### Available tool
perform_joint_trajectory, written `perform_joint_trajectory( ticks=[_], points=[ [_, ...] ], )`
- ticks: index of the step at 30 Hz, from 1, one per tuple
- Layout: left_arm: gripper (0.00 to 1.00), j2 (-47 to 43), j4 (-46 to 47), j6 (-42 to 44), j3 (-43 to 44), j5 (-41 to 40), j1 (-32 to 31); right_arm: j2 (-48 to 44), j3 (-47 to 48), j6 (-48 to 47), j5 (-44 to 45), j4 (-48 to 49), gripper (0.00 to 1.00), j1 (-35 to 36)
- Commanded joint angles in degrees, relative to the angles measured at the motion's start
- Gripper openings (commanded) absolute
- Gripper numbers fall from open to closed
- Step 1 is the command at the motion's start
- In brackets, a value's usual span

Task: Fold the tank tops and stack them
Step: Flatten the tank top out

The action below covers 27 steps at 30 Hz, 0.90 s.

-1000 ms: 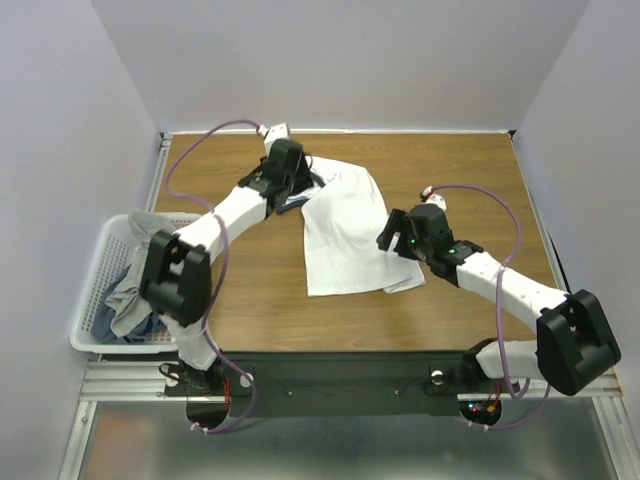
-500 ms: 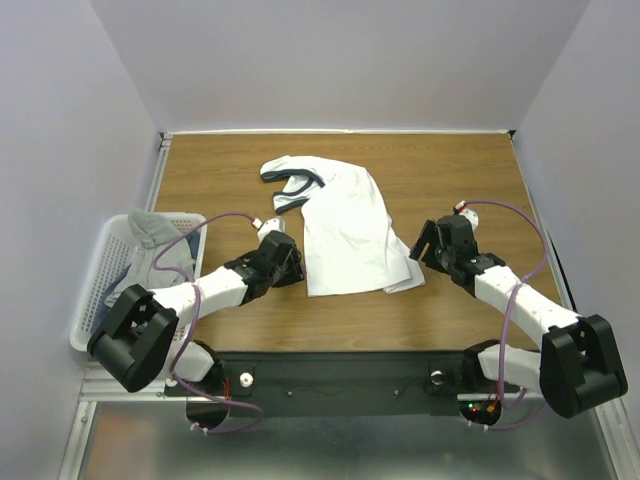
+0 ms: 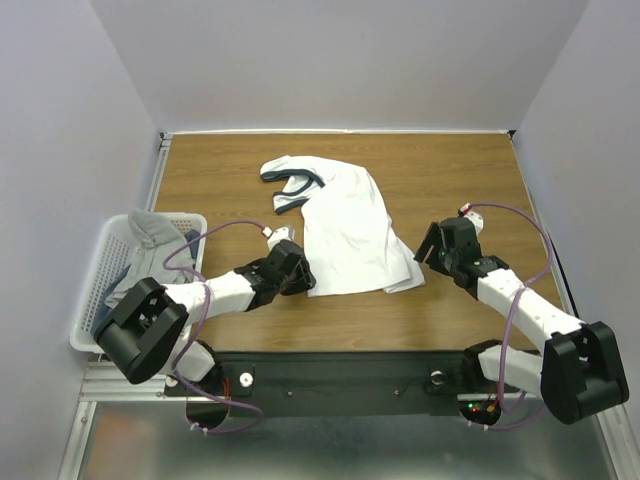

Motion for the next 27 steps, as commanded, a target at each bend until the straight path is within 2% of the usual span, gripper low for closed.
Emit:
perform_joint_trajectory(
  ticks=[1,10,13,16,18,22,27],
  points=[
    [0.49,-0.1,-2.1,-2.5,-0.4,-3.3,-1.8,-0.8,-0.6,0.0,0.8,-0.1,0.76,-0.5],
    [0.49,5.2,-5.6,-5.1,2.9,-7.7,-5.4,-0.7,-0.6,0.4,0.3,-0.1,0.76,-0.4],
    [0.35,5.8,-7.0,-6.5,3.2,-9.4,-5.6,-0.8,-0.7,0.4,-0.1,-0.2,0.75,-0.5],
    [0.09,4.9,-9.0,-6.2,4.2,-11.3,-5.5,-0.6,-1.2,0.4,-0.2,-0.2,0.75,-0.4],
    [0.0,3.5,-10.7,-5.7,6.6,-13.9,-5.1,-0.2,-1.5,0.5,-1.3,-0.2,0.73,-0.4],
    [0.0,-1.9,-16.6,-4.5,10.0,-18.0,-1.8,0.9,-2.4,1.0,-4.7,-0.1,0.69,-0.4],
    [0.0,-8.5,-15.6,0.3,11.0,-15.6,4.2,0.7,-3.8,1.4,-9.6,0.7,0.65,-0.4]
  ],
)
